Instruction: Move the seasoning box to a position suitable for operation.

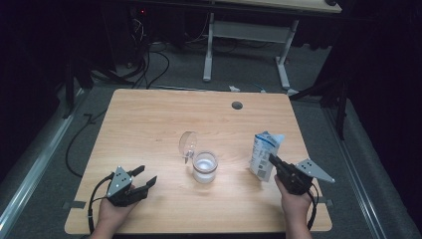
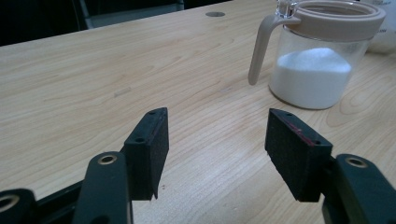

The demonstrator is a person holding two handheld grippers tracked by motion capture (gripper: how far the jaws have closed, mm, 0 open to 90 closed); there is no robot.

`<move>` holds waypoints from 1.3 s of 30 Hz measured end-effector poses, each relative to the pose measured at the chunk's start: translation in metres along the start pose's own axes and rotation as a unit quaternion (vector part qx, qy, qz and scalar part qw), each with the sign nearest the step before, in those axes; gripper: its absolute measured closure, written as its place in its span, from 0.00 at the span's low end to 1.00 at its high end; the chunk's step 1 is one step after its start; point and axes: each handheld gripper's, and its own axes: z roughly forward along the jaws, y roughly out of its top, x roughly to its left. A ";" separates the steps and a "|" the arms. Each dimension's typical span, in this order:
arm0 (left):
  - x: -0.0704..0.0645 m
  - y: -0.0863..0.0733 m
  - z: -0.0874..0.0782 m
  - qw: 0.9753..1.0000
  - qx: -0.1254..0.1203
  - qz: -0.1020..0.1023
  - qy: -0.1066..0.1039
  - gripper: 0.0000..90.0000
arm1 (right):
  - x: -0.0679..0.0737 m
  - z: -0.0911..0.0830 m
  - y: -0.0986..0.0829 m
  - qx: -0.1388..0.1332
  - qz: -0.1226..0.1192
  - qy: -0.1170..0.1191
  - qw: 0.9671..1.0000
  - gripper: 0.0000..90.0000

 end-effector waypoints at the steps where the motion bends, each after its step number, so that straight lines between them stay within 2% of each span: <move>1: -0.001 0.000 -0.002 1.000 0.001 0.003 0.003 0.45 | 0.000 0.000 0.000 0.000 0.001 -0.002 1.000 1.00; 6: 0.001 -0.001 -0.005 1.000 -0.004 -0.002 0.005 0.45 | -0.005 0.001 -0.002 -0.001 0.003 -0.010 1.000 1.00; 12: 0.003 -0.002 -0.004 1.000 0.002 -0.005 0.005 0.45 | -0.012 0.004 -0.005 -0.002 0.008 -0.026 1.000 1.00; 19: 0.001 -0.002 -0.005 1.000 0.005 -0.008 0.006 0.44 | -0.021 0.010 -0.003 -0.009 0.010 -0.031 0.999 1.00; 24: 0.000 -0.003 -0.004 1.000 0.009 -0.005 0.006 0.44 | -0.021 0.016 -0.008 0.002 0.004 -0.033 0.999 1.00; 28: 0.001 -0.002 -0.005 1.000 0.007 -0.005 0.007 0.44 | -0.023 0.012 -0.012 0.000 0.001 -0.032 0.999 1.00; 32: 0.001 -0.002 -0.006 1.000 0.005 -0.007 0.005 0.44 | -0.021 0.006 -0.018 -0.002 0.009 -0.031 0.999 1.00; 39: 0.003 -0.001 -0.008 1.000 -0.001 -0.014 -0.004 0.44 | -0.018 0.003 -0.020 0.005 -0.002 -0.039 0.999 0.99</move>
